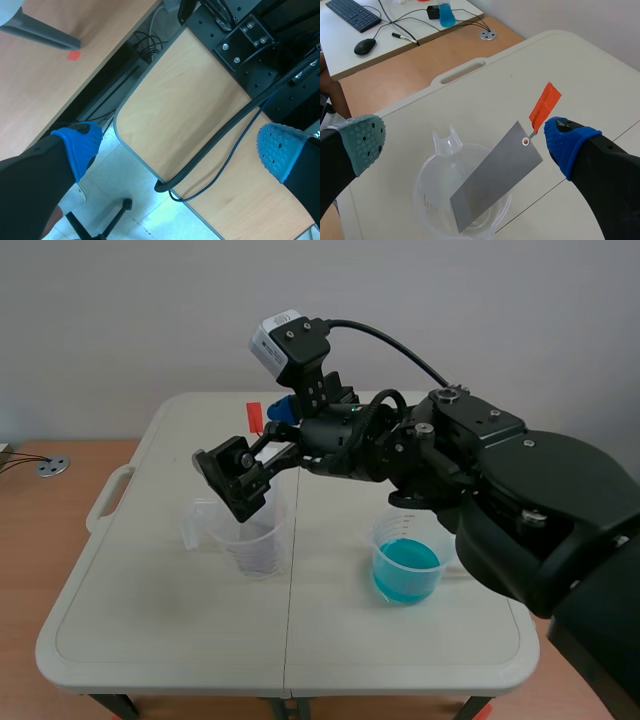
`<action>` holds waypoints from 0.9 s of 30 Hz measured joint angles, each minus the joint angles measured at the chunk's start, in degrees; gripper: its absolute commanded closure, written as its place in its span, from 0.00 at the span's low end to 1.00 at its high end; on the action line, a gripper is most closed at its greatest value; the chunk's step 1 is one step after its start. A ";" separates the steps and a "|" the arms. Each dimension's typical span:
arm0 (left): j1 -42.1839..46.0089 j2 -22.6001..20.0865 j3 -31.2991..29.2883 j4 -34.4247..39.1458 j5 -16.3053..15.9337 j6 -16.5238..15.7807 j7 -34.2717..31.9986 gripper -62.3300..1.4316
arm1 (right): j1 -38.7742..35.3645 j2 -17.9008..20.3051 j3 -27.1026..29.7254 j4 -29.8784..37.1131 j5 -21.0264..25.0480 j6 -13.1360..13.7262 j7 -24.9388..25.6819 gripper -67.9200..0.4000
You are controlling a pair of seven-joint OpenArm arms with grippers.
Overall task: Hold the metal plate by the orange handle, dip it into the blue solution, take it out and point at it, then put the plate back in the beaker on the left.
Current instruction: 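Return to the home posture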
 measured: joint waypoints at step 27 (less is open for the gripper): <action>-18.10 0.02 -12.52 19.67 -10.16 7.50 -0.94 0.00 | -23.85 17.16 14.49 29.27 -0.68 -0.44 2.01 0.02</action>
